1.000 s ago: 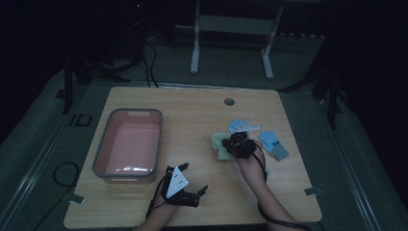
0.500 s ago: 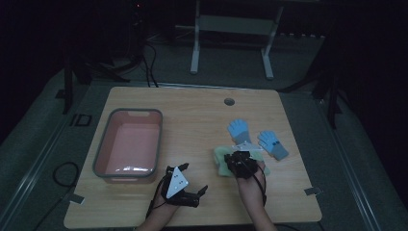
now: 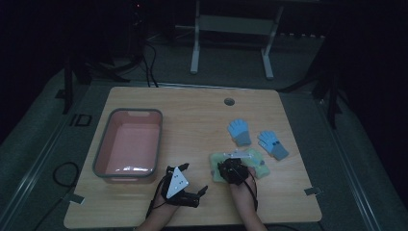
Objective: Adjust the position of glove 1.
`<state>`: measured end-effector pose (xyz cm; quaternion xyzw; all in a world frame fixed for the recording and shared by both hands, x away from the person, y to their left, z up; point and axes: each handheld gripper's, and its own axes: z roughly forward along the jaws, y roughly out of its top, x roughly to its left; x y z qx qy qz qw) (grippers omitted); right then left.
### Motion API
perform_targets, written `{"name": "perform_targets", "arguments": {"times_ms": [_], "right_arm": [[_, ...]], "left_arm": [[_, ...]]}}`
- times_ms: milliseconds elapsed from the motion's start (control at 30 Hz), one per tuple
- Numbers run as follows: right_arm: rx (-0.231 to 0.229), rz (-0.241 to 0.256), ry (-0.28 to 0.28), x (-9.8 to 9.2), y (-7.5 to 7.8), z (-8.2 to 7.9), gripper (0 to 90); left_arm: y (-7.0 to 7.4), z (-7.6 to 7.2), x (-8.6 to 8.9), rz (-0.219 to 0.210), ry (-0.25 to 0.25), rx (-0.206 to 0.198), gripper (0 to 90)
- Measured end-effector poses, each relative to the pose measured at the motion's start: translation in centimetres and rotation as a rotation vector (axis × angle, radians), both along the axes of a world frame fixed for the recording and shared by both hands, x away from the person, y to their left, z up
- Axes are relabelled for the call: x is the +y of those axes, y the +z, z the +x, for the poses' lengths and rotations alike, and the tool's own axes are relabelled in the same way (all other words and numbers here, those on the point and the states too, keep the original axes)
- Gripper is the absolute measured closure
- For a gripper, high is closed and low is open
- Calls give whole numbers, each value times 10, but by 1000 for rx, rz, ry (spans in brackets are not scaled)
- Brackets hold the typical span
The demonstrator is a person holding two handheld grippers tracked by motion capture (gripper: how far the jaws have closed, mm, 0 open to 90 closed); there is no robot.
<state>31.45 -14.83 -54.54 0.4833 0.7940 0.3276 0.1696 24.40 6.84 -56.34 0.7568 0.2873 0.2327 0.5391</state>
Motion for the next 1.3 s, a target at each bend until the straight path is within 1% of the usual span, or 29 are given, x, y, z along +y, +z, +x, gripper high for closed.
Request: {"name": "perform_targets", "arguments": {"times_ms": [133,200,267,333,400,500,533,567,667,700,733,767,800,833,900,933,967,1033,1067,1133,1167,1267,1300], "right_arm": [[-22,-10,36,0,-1,3,771],[-30,-25,51,1,-2,4,759],[-29,-26,60,1,-1,5,742],[-22,-22,65,1,2,6,698],[-32,-26,80,-2,8,6,678],[-54,-15,102,-10,15,7,673],[-54,-15,102,-10,15,7,673],[-64,-8,113,-21,21,11,675],[-81,-22,112,-34,27,14,679],[-91,-28,114,-41,30,16,681],[-92,-30,115,-46,32,17,681],[-110,-30,125,-55,36,19,682],[-114,-31,121,-61,38,20,689],[-114,-25,129,-68,41,22,690],[-128,-32,132,-80,46,24,690],[-126,-27,137,-86,48,26,690],[-122,-12,158,-95,51,28,690],[-132,-32,157,-106,55,29,690],[-133,-38,168,-112,56,30,690],[-141,-34,184,-122,57,31,689],[-136,-35,197,-127,57,31,681],[-118,-31,207,-133,51,32,675],[-114,-36,213,-134,47,33,664]], "left_arm": [[0,0,0,-1,0,3,19],[0,0,0,3,-1,2,19],[0,0,0,2,-1,2,19],[0,0,0,1,-1,3,19],[0,0,0,1,-3,3,19],[0,0,0,1,-3,2,19],[0,0,0,1,-3,2,19],[0,0,0,1,-2,4,19],[0,0,0,1,-2,4,19],[0,0,0,1,-1,4,19],[0,0,0,1,-1,5,19],[0,1,0,-1,1,5,19],[0,1,0,-1,0,5,19],[0,1,0,-1,0,5,19],[0,0,0,1,0,5,19],[0,0,0,1,1,5,19],[0,0,0,0,1,5,19],[0,0,0,1,1,5,19],[0,0,0,1,1,5,19],[0,1,0,0,3,6,19],[0,1,0,-1,4,7,19],[0,1,0,-1,5,8,19],[0,1,0,-1,5,8,19]]}}
